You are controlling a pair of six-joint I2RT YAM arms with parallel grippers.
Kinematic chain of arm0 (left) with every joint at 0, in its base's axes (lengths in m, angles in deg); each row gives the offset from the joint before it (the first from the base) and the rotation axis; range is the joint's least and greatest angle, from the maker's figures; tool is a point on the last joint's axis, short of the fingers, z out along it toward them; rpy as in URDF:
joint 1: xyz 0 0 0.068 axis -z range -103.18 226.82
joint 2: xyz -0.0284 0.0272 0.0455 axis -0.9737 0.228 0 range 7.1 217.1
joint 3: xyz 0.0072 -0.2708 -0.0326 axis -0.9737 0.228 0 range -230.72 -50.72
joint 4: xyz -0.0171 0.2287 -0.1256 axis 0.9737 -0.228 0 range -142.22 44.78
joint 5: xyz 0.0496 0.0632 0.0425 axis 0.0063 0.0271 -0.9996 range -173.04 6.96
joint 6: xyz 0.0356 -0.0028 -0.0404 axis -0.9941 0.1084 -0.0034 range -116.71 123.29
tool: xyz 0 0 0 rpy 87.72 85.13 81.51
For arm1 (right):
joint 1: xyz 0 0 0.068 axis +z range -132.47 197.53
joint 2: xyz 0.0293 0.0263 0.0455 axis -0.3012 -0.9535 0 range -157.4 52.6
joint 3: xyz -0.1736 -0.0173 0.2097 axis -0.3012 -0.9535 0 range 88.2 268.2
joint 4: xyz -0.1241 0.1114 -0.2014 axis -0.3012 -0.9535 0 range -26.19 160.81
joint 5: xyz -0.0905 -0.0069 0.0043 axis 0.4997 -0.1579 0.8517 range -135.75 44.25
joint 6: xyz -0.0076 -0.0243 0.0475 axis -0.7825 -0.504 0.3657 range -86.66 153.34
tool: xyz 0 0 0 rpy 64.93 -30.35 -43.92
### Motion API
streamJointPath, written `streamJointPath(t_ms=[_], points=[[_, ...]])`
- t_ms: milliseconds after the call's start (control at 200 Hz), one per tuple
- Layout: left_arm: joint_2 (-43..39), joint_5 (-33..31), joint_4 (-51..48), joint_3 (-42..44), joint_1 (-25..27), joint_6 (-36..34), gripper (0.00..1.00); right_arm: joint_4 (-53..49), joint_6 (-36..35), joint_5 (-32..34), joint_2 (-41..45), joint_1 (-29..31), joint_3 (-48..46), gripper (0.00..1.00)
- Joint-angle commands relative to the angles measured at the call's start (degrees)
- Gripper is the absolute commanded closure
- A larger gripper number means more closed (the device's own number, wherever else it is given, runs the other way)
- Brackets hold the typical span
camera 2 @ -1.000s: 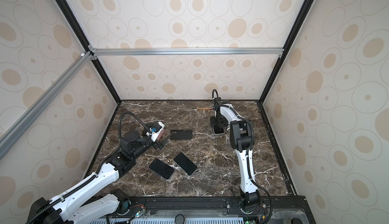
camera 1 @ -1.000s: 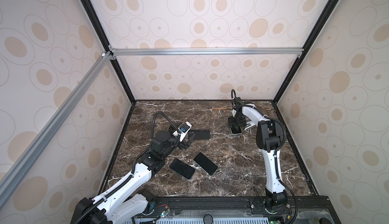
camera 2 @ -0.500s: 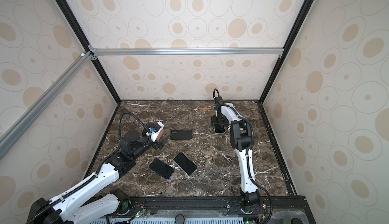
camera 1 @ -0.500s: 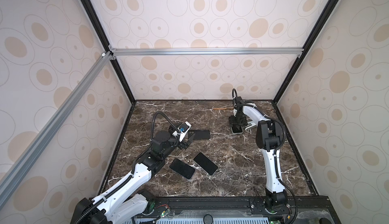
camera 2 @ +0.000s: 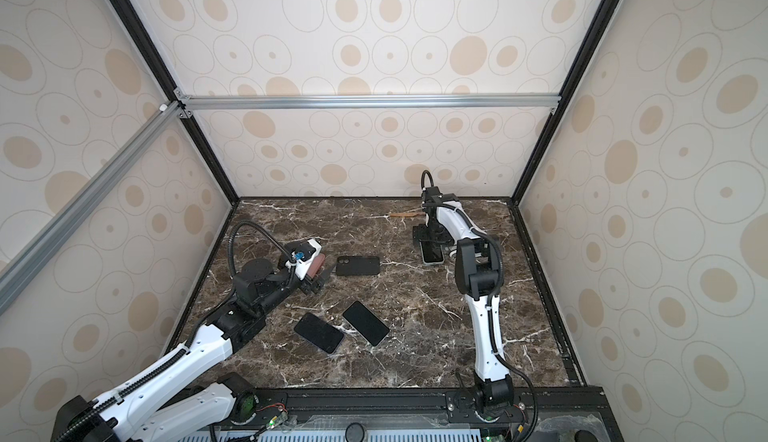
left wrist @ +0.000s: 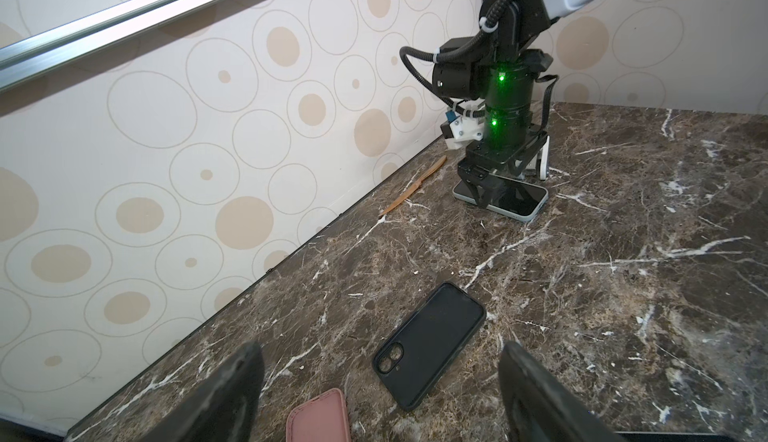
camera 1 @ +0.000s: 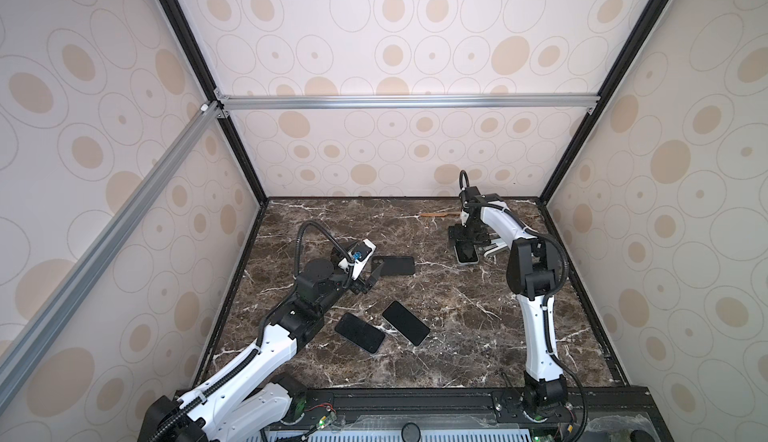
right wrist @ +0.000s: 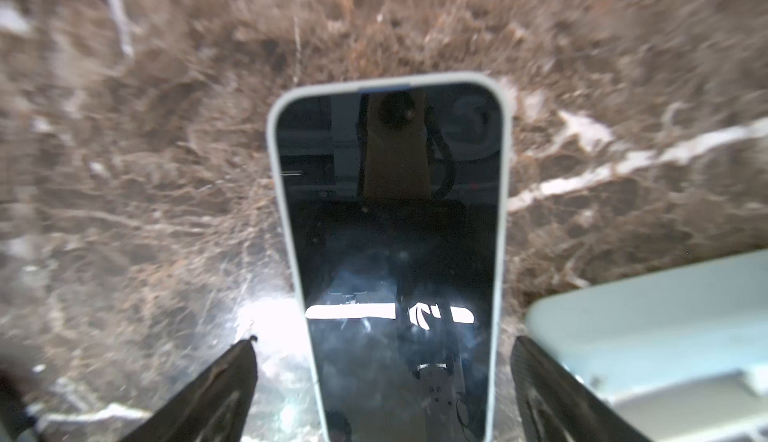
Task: Put the phone into the phone case
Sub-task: 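Carry the cased phone with the right gripper beside the stapler and release, then move the right gripper back toward the white-rimmed black phone nearer the robot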
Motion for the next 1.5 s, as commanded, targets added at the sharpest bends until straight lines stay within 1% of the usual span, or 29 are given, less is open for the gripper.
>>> streamJointPath(t_ms=[0,210,330,350,445,570,690,760,830,900,1040,1175,1210,1345,1495], points=[[-1.17,-0.45,0.53,-0.52,-0.42,-0.37,0.12,-1.24,-0.32,0.18,4.7,0.44,2.36,0.03],[-2.29,-1.11,0.32,-0.35,-0.42,-0.71,0.12,-2.98,-1.4,-0.17,9.45,2.71,2.8,0.04],[-3.38,-1.99,-0.09,-0.1,-0.42,-1.06,0.12,-1.33,-1.82,-0.41,15.62,4.09,-2.76,0.04],[-3.65,-2.12,-0.1,0.03,-0.43,-1.08,0.12,-0.45,-1.85,-0.44,17.09,5.78,-4.4,0.05],[-4.73,-2.58,-1.18,0.3,-0.42,-0.6,0.12,4.45,-1.92,0.05,24.72,8.87,-13.58,0.05],[-5.94,-4.02,-5.04,-0.78,-0.35,2.56,0.12,9.58,-2.01,2.14,34.55,14.06,-24.02,0.05],[-7.64,-5.83,-10.18,-2.85,-0.38,7.8,0.13,13.45,-2.65,4.68,42.26,20.88,-33.48,0.06],[-8.82,-6.83,-13.7,-3.68,-0.37,11.03,0.14,16.23,-3.28,4.8,46.17,25.44,-38.72,0.06],[-9.71,-8.05,-18.06,-4.82,-0.4,14.89,0.15,18.13,-4.31,7.04,49.17,30.77,-43.55,0.07],[-10.32,-9.27,-22.65,-6.1,-0.35,19.02,0.15,19.58,-4.45,7.65,51.31,35.4,-47.56,0.06],[-10.18,-9.38,-30.44,-7.62,-0.37,28.07,0.16,21.21,-3.94,10.48,52.71,43.71,-53.51,0.06],[-8.27,-7.99,-35.48,-7.75,-0.3,37.26,0.18,19.42,-0.27,11.07,50.01,47.88,-55.4,0.06],[-7.68,-7.71,-36.26,-7.53,-0.31,39.23,0.18,18.76,1.07,11.27,48.97,48.36,-55.55,0.05],[-5.26,-6.35,-37.27,-5.63,-0.36,44.81,0.21,20.2,3.61,8.17,45.75,48.66,-58.2,0.05],[-2.69,-5.32,-35.84,-3.24,-0.37,48.42,0.21,21.57,4.25,6.22,41.77,48.71,-59.09,0.05]])
